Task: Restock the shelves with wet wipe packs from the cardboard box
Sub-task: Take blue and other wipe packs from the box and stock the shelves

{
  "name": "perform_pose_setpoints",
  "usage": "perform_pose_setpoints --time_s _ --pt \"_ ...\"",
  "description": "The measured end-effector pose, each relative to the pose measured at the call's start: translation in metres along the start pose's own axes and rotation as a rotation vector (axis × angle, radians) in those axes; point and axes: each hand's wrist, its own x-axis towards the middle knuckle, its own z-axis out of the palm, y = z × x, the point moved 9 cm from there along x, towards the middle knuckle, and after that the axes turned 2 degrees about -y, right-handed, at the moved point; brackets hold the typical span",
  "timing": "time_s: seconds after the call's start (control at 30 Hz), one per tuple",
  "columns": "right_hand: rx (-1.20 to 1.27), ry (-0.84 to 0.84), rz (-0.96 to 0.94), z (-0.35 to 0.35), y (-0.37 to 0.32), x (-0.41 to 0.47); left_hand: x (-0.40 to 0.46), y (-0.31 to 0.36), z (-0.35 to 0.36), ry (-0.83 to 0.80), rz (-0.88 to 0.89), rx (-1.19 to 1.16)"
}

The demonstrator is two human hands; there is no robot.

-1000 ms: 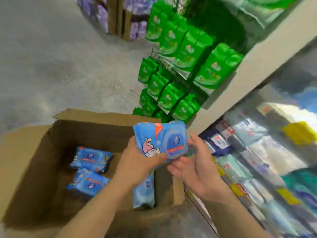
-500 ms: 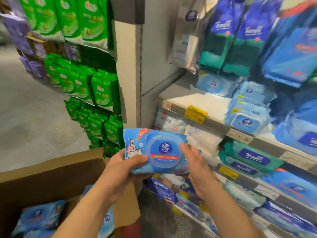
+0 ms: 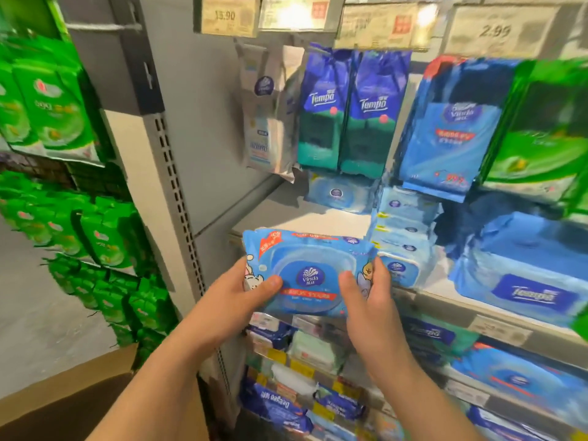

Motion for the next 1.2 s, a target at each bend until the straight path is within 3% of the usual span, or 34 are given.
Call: perform_pose_setpoints --time_s 0.13,0.37,0.8,0.93,1.2 --pt "-0.109 0.044 -0.069 0.009 -0.027 0.037 0.056 0.011 -0.017 -0.025 0.108 -0.023" --pt "-0.306 0.187 -0.017 0.029 -0.036 0.112 0.156 0.006 -0.037 -0.09 0.158 0.111" --pt "-0.683 0.29 0.254 0.035 -0.007 0.179 0.262 -0.012 -0.002 -0.172 0.107 0.576" --pt "-0.583 0.31 0.311 0.031 0.0 0.197 0.286 -0.014 0.009 -0.178 0.096 0.617" --pt "-0.433 0.37 0.301 0.024 0.007 0.215 0.32 -0.03 0.023 -0.098 0.014 0.467"
